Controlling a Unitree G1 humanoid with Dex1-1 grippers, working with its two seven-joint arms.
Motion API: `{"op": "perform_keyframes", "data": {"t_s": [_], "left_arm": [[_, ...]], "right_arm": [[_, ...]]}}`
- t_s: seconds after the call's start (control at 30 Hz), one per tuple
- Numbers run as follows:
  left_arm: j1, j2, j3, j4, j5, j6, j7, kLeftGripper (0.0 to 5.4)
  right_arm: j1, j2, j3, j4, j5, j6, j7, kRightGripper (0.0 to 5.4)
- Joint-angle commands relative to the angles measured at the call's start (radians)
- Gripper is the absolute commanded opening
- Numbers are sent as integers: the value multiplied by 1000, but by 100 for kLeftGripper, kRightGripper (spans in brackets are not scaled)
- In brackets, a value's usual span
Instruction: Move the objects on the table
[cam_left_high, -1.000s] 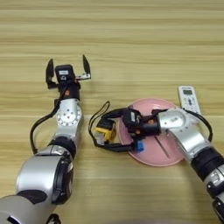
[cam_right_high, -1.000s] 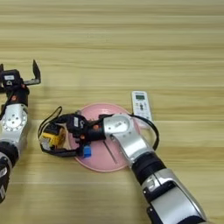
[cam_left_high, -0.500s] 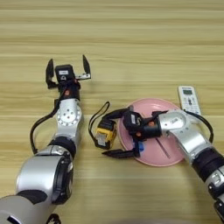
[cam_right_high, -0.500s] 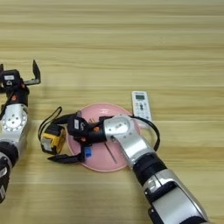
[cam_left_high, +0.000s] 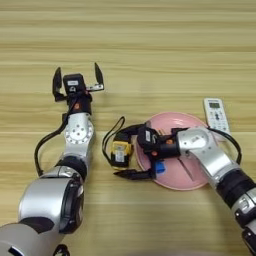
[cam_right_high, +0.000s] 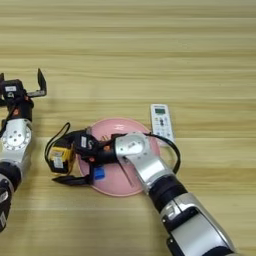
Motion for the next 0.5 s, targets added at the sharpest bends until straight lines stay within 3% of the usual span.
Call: {"op": "perform_keyframes", "data": {"t_s": [0.03,0.3,0.5], "left_arm": [[-4,-3,-4,0,7,3,5,540],[-2,-3,-4,-1,8,0,6,540],[-2,-4,-4,-1,8,-1,8,540]], "right_arm": [[8,-14,20,30,-42,16,-6,537],[8,-11,30,31,-48,10,-11,537],[2,-12,33,41,-55,7,-22,472]]}}
